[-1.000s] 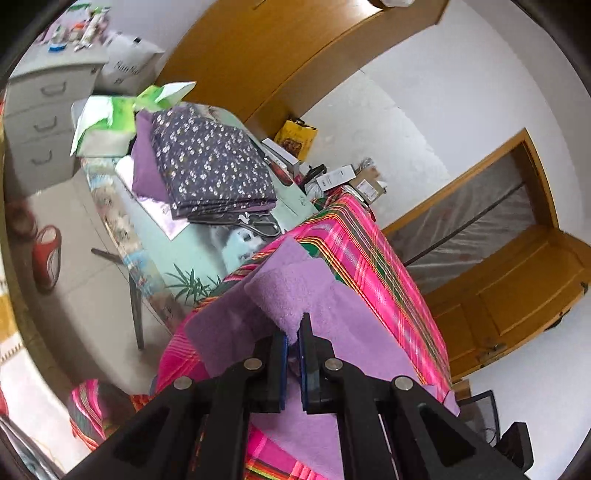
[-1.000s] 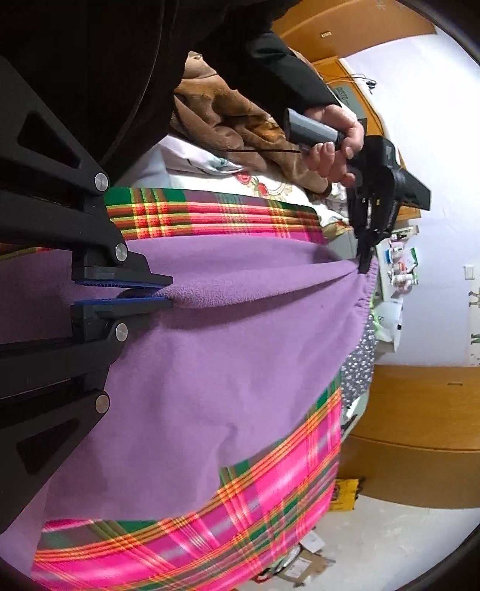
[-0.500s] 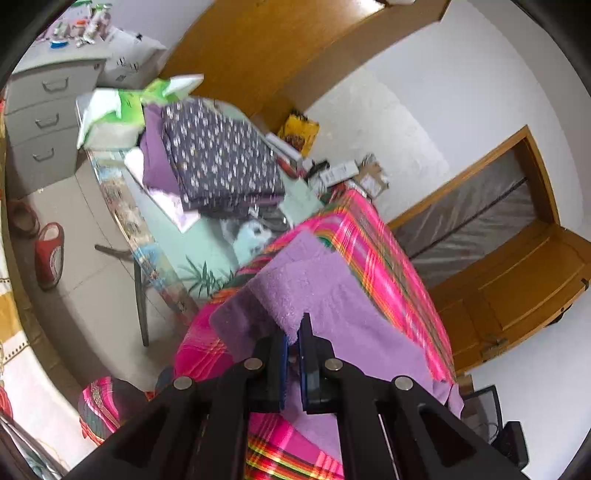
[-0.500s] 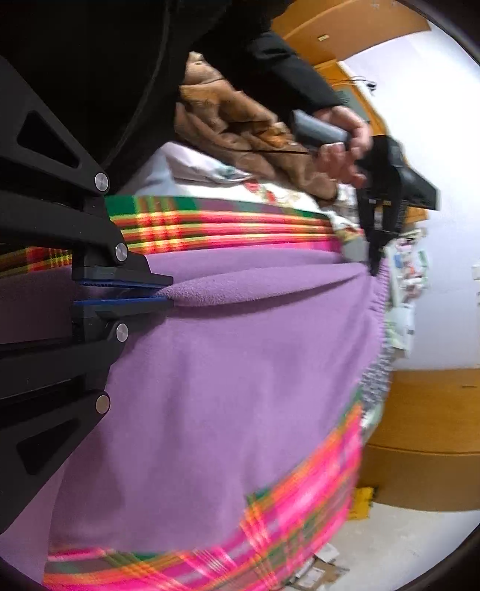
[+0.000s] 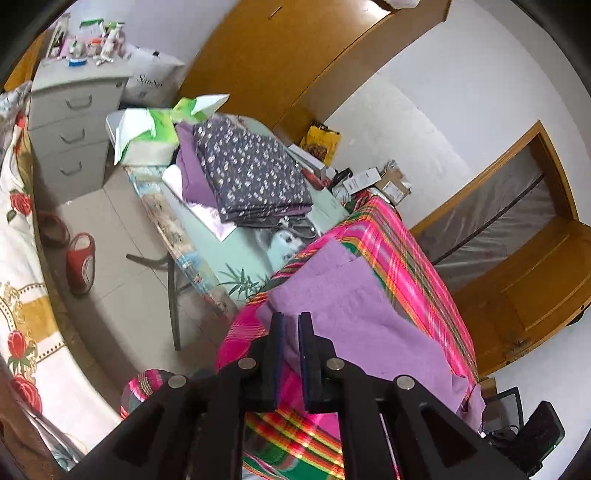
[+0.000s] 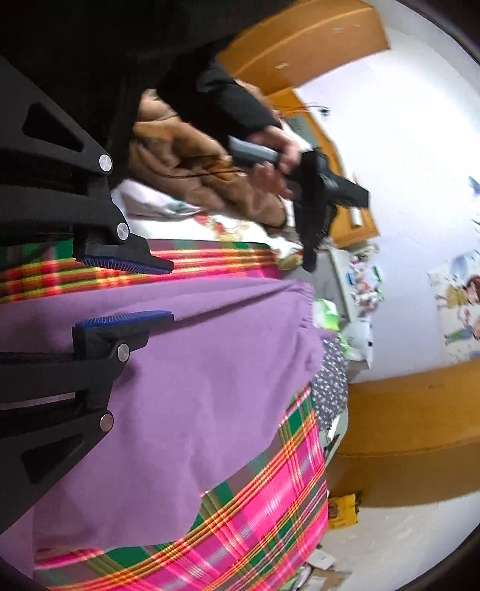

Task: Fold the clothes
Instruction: 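Open both tools and release the folded purple pants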

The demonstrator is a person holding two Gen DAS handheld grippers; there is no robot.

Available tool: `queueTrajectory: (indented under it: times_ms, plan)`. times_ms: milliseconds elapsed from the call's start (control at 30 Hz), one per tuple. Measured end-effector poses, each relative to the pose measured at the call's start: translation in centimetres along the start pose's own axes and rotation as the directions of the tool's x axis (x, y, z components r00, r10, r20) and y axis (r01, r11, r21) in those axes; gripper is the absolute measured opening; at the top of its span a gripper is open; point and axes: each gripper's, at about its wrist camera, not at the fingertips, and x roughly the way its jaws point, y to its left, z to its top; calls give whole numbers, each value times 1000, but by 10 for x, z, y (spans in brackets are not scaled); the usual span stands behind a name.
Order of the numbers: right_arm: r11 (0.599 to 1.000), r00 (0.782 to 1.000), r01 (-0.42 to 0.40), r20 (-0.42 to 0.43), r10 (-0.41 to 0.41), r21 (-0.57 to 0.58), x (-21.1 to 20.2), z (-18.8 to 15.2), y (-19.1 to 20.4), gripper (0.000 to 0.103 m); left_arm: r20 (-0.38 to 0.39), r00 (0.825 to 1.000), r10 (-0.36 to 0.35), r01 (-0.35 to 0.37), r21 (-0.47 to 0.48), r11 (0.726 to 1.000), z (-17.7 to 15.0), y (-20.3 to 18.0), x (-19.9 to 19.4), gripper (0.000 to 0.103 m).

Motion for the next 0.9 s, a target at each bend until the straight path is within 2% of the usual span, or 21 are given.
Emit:
queueTrajectory:
  times_ms: [33,133,200,300,367,467,567,700,767,833,900]
  plan:
    - [999,999,34,6,-34,21,4,2,-4,21,10,1000,6,-6,9,1000,0,-4,-3,6]
    - [987,988,147,-50,-143,72,27,4,-17,21,-77,995,-63,69,87,994,-17,-37,19,6]
    - [986,987,139,-89,-131,90,43,1,-22,20,-145,986,-77,96,130,987,-31,-54,36,6]
    - [997,991,66,-115,-62,32,52,-3,-5,19,-230,971,-73,112,166,980,-53,-61,51,6]
    - [1000,991,21,-130,-23,-17,53,-7,7,19,-256,965,-50,99,181,978,-63,-57,52,6]
    - [998,987,17,-160,-26,-62,58,-13,15,19,-255,965,-58,105,174,979,-67,-50,46,6]
    - [1000,989,-1,-148,-1,-12,58,-11,4,19,-258,965,-47,96,180,979,-69,-48,39,6]
    - [1000,992,-4,-129,2,-17,47,-12,3,20,-266,964,-15,75,214,974,-71,-55,32,6]
    - [1000,996,19,-83,-19,0,37,-7,-2,20,-250,968,-6,67,237,969,-64,-63,29,6]
    - [996,996,80,-36,-78,46,25,-2,-16,21,-213,977,-11,68,266,962,-48,-75,28,6]
    - [982,988,155,-5,-156,110,16,0,-34,27,-167,986,-4,51,277,959,-27,-86,34,6]
